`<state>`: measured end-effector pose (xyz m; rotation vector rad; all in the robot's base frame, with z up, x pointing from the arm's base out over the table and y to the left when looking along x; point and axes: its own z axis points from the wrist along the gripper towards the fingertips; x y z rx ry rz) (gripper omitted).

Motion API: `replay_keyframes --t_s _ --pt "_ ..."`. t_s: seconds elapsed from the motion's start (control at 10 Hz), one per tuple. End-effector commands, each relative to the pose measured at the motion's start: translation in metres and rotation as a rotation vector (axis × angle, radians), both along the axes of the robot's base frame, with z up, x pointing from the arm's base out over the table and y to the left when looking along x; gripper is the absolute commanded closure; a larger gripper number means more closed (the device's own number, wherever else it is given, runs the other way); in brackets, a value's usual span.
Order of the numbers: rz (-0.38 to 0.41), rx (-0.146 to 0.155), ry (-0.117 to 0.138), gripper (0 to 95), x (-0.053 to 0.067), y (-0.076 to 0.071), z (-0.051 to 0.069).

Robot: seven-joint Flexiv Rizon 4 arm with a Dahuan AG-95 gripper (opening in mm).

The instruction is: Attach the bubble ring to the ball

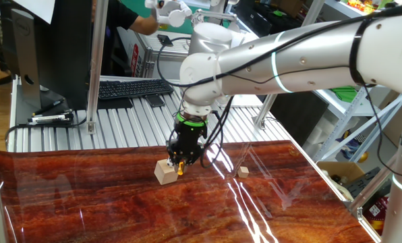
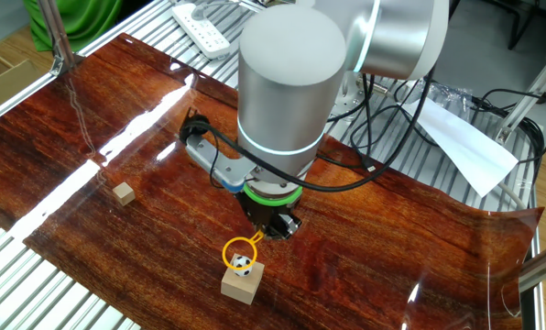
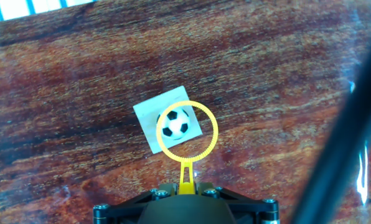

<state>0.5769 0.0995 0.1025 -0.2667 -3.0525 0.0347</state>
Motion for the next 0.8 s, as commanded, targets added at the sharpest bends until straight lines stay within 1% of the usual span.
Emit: replay_keyframes --t_s 0.1,0.2,0.3,0.4,0.6,0.8 --pt "0.028 0.012 -0.028 95.0 0.0007 0.0003 -0.0005" --pt "0.033 0.016 -0.034 95.0 0.0007 0.0003 -0.0005" --pt "0.046 0.018 -0.045 95.0 0.0007 0.0003 -0.0005" --pt "0.057 0.027 -0.059 95.0 0.0007 0.0003 -0.0005" --pt "0.064 0.026 -0.075 95.0 0.0007 0.0003 -0.0005" --pt "0.075 0.033 -0.078 95.0 0.0007 0.0003 -0.0005"
